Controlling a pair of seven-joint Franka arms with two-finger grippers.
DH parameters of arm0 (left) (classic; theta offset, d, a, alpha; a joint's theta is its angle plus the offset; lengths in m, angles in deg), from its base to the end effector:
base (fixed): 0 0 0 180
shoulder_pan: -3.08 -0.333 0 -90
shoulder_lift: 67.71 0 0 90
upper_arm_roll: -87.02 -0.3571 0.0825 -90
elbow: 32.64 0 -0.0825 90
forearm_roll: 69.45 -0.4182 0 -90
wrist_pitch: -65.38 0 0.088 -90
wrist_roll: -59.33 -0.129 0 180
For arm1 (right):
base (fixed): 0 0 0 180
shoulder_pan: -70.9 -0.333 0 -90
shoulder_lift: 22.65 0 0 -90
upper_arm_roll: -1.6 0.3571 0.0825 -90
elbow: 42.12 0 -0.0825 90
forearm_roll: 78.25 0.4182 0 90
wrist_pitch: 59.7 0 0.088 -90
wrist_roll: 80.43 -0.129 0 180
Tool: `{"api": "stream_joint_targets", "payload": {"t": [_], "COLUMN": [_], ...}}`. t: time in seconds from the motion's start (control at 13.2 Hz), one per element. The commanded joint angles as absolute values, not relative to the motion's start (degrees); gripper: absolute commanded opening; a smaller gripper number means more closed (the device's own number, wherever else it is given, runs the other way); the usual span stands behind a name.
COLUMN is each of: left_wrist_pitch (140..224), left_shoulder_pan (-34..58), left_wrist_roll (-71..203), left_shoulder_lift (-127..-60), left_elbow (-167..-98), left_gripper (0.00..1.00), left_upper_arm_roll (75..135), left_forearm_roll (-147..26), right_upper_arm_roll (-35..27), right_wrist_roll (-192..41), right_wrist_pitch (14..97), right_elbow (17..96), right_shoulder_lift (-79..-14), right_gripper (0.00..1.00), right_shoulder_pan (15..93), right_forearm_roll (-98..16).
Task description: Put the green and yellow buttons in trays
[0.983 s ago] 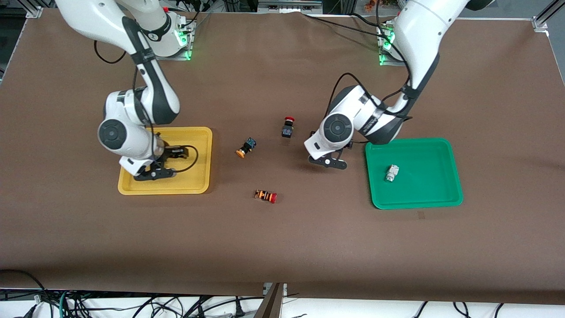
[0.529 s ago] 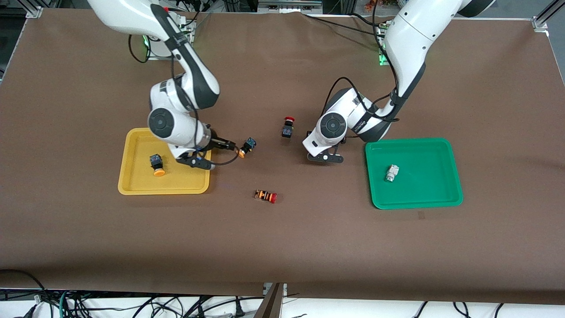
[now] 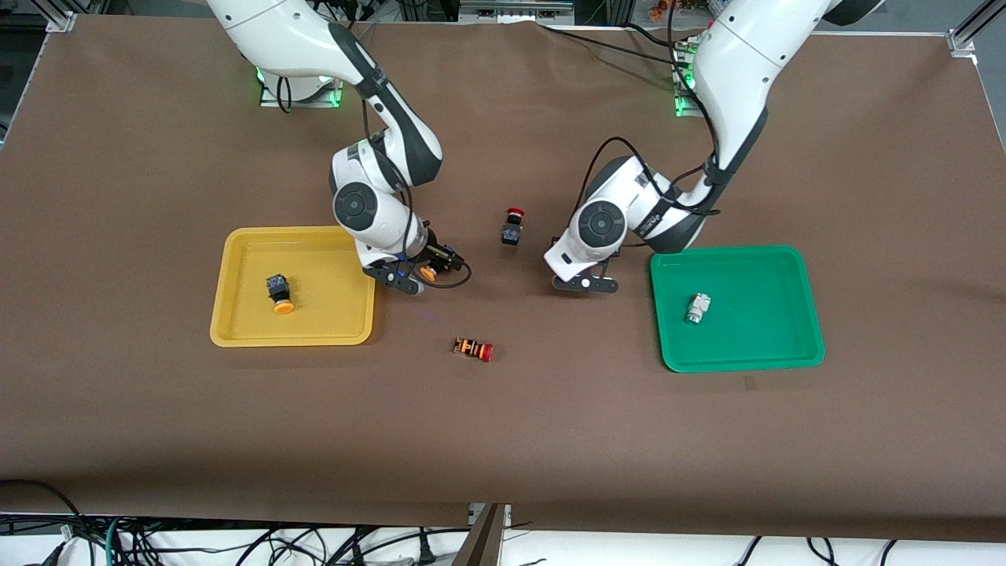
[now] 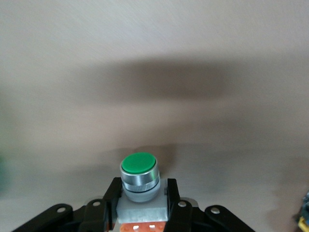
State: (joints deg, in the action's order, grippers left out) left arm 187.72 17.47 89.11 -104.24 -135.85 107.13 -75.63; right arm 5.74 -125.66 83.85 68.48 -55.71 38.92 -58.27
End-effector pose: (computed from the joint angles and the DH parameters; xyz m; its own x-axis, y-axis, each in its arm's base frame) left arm 0.5562 -0.3613 0.1775 0.9516 -0.1091 -0.2874 -0.1172 -0.9930 -0.0112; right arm 0.5380 0.3934 0.1713 0.8874 -0.4160 -0.1985 -0.4458 -0.8841 -0.1402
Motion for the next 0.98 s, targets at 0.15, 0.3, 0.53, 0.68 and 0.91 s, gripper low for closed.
{"api": "stream_joint_targets", "payload": {"t": [0.15, 0.3, 0.53, 0.68, 0.91], "left_wrist_pitch": [171.5, 171.8, 176.9, 180.2, 186.0], "left_shoulder_pan": [5.8, 0.4, -4.1, -8.1, -9.4], "left_wrist_roll": [61.9, 50.5, 43.0, 42.9, 42.6], "left_shoulder_lift": [-101.6, -102.0, -103.7, -106.0, -105.4], "left_elbow": [-127.3, -126.7, -127.6, -129.4, -134.1], "left_gripper": [0.13, 0.14, 0.17, 0.25, 1.0], "left_upper_arm_roll": [106.4, 106.4, 106.3, 106.7, 106.9], "left_forearm_roll": [-76.3, -80.9, -95.2, -97.5, -97.5], "right_upper_arm_roll": [5.4, 5.1, 4.1, 1.2, -7.5], "right_wrist_roll": [-126.3, -124.9, -122.7, -121.2, -104.8], "right_wrist_pitch": [85.7, 85.4, 84.4, 78.0, 66.6], "right_elbow": [68.0, 68.3, 68.2, 66.9, 65.1], "right_shoulder_lift": [-57.1, -57.1, -56.0, -53.8, -50.4], "right_gripper": [0.71, 0.54, 0.33, 0.24, 0.24], "right_shoulder_pan": [37.1, 37.4, 37.7, 37.7, 37.7], "right_forearm_roll": [-56.8, -56.9, -56.9, -57.7, -57.8]}}
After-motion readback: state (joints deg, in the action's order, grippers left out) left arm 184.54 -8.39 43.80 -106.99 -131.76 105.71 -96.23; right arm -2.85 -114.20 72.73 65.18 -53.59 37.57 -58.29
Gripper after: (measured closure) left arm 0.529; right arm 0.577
